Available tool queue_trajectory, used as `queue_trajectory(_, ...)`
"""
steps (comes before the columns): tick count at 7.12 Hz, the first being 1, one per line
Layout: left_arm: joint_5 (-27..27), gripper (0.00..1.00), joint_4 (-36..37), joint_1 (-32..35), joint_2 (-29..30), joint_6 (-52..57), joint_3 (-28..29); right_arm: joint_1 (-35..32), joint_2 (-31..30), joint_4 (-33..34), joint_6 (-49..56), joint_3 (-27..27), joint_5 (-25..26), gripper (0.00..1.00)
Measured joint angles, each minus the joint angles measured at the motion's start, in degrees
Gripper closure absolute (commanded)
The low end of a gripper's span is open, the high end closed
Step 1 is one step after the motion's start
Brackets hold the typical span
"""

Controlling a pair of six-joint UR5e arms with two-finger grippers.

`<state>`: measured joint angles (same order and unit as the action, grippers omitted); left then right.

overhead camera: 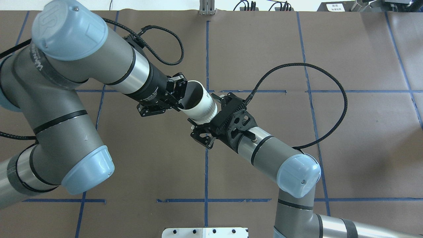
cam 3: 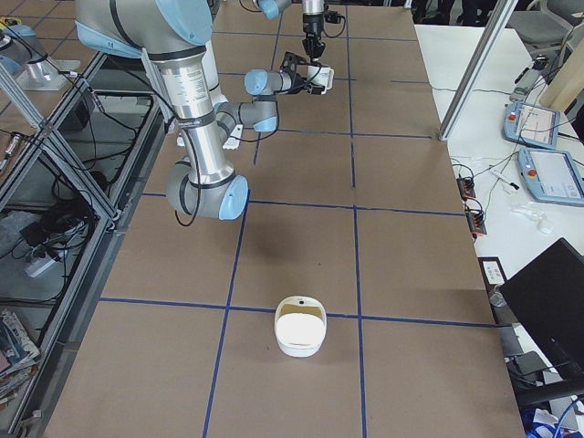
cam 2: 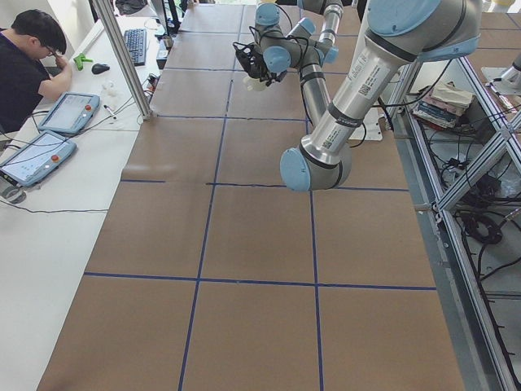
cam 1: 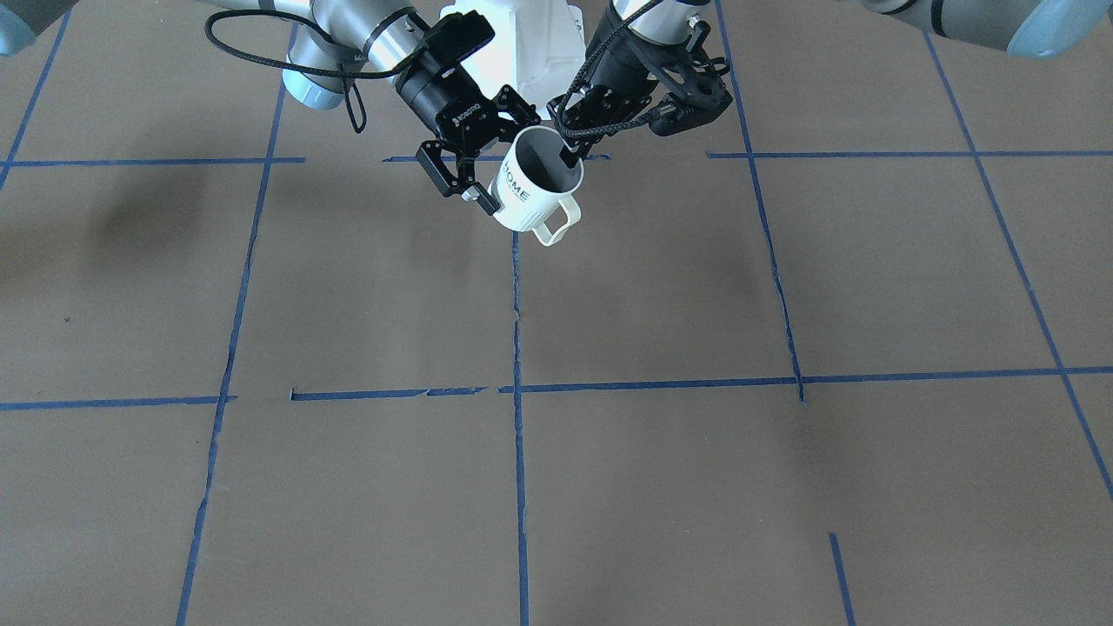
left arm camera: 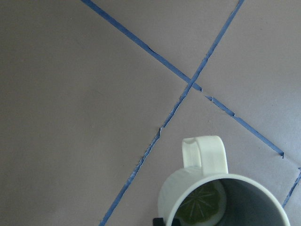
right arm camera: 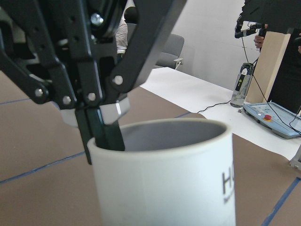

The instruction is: Left arm hands cup to right arm to dump lemon

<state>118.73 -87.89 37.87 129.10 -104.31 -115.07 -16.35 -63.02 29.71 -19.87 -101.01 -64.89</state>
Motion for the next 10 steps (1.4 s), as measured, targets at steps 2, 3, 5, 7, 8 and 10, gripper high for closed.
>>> queue_trajectory(2,0.4,0.33,0.0,-0.1,0.2,0.0,-0.7,0.0,0.0,0.0,0.0,0.0,0.0,0.74)
queue_trajectory(3,0.9,0.0,-0.1,-0.1,0.2,0.6,-1.1,0.0,0.2,0.0,-0.1,0.0,0.0,0.94)
queue_trajectory(5,3.1,0.0,-0.1,-0.1,-0.8,5.8,-3.9,0.0,0.6,0.1,-0.1,-0.1,-0.1,0.96)
queue_trajectory(7,3.7,0.0,0.0,0.5,-4.0,9.8,-8.2,0.0,0.5,0.1,0.0,0.0,-0.2,0.97)
queue_trajectory(8,3.7,0.0,0.0,1.0,-6.2,12.5,-8.9,0.1,0.4,0.1,-0.1,0.0,-0.3,0.98)
queue_trajectory(10,3.3,0.0,2.1,2.2,-12.0,23.7,-8.8,0.0,0.1,0.1,-0.7,0.1,-0.1,0.98)
